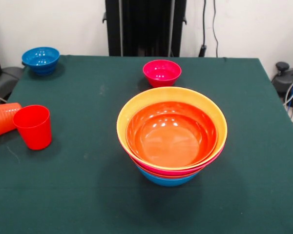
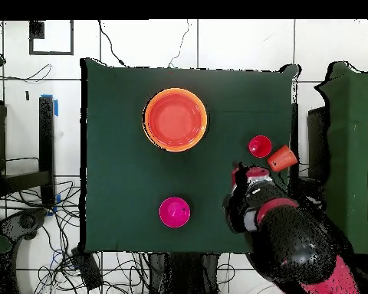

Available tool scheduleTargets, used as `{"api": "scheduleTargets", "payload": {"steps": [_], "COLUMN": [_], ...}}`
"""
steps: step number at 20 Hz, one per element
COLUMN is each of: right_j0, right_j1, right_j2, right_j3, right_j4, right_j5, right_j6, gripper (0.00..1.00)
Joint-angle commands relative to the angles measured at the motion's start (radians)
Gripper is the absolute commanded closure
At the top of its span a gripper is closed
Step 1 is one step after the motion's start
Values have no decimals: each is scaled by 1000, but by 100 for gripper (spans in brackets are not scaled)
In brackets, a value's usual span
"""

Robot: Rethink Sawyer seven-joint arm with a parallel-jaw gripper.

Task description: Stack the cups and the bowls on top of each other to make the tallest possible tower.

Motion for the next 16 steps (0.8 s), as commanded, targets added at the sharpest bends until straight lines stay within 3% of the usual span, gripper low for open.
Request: {"api": "scheduleTargets", "payload": {"steps": [1, 9, 16], "right_j0": [-32, -131, -167], "right_j1": [-10, 40, 168], "right_j2": [58, 73, 77], "right_j3": [152, 152, 37], "right_j4": [58, -52, -248], "right_j5": [74, -3, -63], "right_j6": [-284, -221, -177], "gripper": [0, 0, 0]}}
